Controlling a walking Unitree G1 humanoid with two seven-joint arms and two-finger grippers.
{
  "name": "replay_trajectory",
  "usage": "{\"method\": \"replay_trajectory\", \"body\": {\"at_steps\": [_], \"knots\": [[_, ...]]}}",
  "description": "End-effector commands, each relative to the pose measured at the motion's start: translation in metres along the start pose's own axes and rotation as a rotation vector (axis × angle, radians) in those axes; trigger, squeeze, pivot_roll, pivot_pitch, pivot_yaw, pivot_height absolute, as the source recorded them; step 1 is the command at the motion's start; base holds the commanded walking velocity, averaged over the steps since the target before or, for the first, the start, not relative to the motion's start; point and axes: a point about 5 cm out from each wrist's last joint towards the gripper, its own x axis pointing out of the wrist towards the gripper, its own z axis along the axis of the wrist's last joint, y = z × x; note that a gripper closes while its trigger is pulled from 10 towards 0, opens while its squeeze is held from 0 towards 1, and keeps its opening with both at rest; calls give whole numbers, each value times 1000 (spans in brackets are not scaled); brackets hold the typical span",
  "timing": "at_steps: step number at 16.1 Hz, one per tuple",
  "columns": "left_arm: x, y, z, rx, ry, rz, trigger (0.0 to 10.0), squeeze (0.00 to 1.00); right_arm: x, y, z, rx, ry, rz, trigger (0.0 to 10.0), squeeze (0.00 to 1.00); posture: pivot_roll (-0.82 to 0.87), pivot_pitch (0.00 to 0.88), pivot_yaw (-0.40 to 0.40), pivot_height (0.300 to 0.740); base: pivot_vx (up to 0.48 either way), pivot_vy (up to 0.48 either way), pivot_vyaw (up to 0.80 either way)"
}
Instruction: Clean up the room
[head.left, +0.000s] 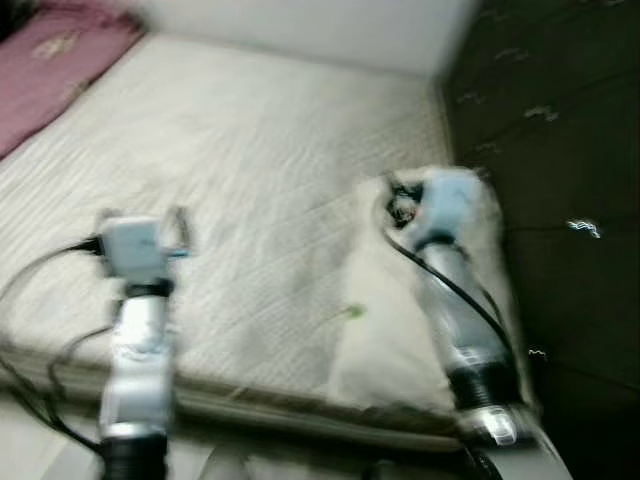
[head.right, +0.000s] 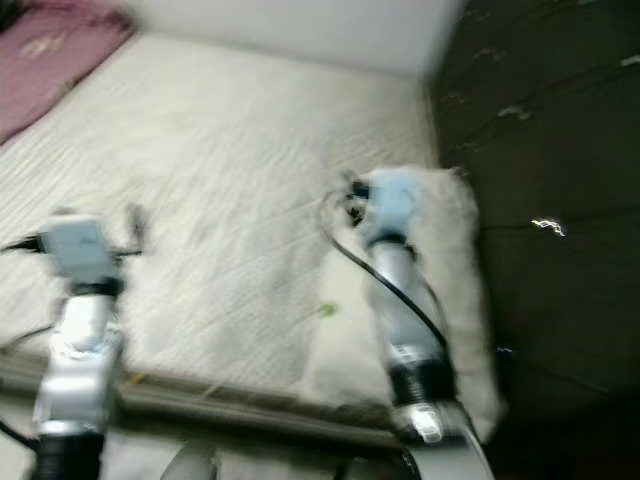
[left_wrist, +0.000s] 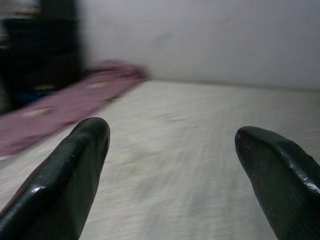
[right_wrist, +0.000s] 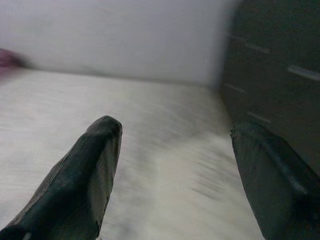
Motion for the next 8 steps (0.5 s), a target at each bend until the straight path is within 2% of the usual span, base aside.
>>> {"method": "replay_trajectory", "body": {"at_steps": [1,3,5,7,8], "knots": [[-5,9,-7,26,30,3,10000,0,-1,-3,0,-11,4,-24,10000,0,112,0,-59,740,0,0,0],[-10,13,-15,33,66,-5,10000,0,-10,-10,-12,-44,42,-44,10000,0,107,0,-57,740,0,0,0],[-14,14,-19,27,81,-7,10000,0,-17,-15,-21,-33,86,-65,10000,0,103,0,-70,740,0,0,-800],[-17,13,-21,20,93,-1,10000,0,-20,-16,-23,-69,88,-63,10000,0,110,0,-85,740,0,0,-800],[-18,13,-20,16,95,5,10000,0,-20,-14,-24,-72,91,-45,10000,0,114,0,-91,740,0,0,0]]}}
